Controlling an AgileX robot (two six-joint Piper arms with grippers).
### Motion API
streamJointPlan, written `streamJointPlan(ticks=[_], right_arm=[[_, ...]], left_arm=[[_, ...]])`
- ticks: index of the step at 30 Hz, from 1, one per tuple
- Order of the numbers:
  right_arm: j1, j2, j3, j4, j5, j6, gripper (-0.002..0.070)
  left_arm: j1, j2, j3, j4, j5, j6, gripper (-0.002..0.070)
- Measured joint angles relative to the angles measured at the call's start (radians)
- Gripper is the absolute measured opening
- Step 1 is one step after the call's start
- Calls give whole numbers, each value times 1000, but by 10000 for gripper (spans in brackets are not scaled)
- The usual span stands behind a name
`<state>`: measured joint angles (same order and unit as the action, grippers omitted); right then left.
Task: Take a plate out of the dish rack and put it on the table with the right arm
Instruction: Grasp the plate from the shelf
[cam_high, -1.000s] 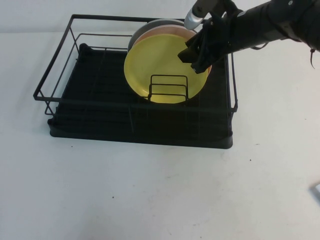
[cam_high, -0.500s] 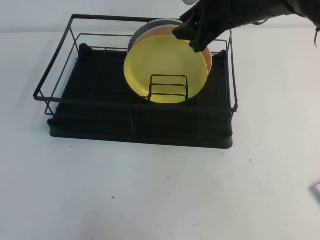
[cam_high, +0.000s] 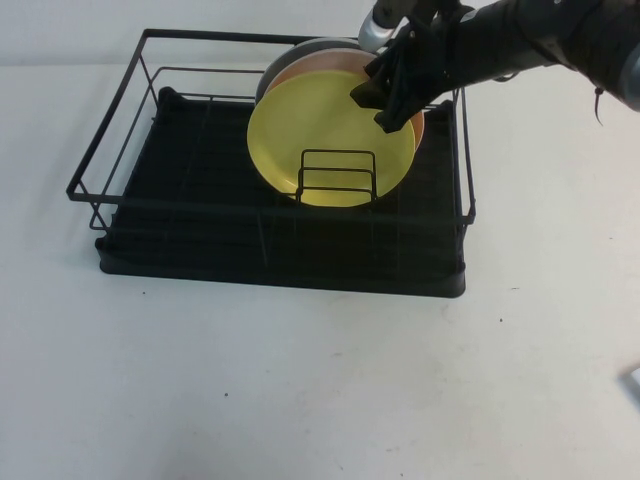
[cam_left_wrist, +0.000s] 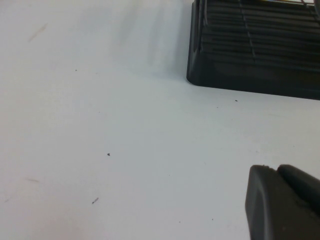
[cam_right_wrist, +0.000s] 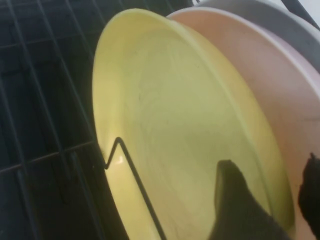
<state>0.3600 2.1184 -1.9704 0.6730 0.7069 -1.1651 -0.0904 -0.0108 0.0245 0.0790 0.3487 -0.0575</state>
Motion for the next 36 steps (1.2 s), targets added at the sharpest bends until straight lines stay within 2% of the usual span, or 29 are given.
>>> streamJointPlan(ticks=[11,19,27,36], right_arm=[[0,23,0,0,-20,0,261],[0,23,0,-2,-29,0,139],[0,23,0,-15,-37,-13,78],[0,9,0,-21,-18,-19,73]], left_arm=[[0,0,0,0,0,0,-4],[0,0,0,0,0,0,-4],[0,0,0,0,0,0,-4],[0,0,0,0,0,0,-4]])
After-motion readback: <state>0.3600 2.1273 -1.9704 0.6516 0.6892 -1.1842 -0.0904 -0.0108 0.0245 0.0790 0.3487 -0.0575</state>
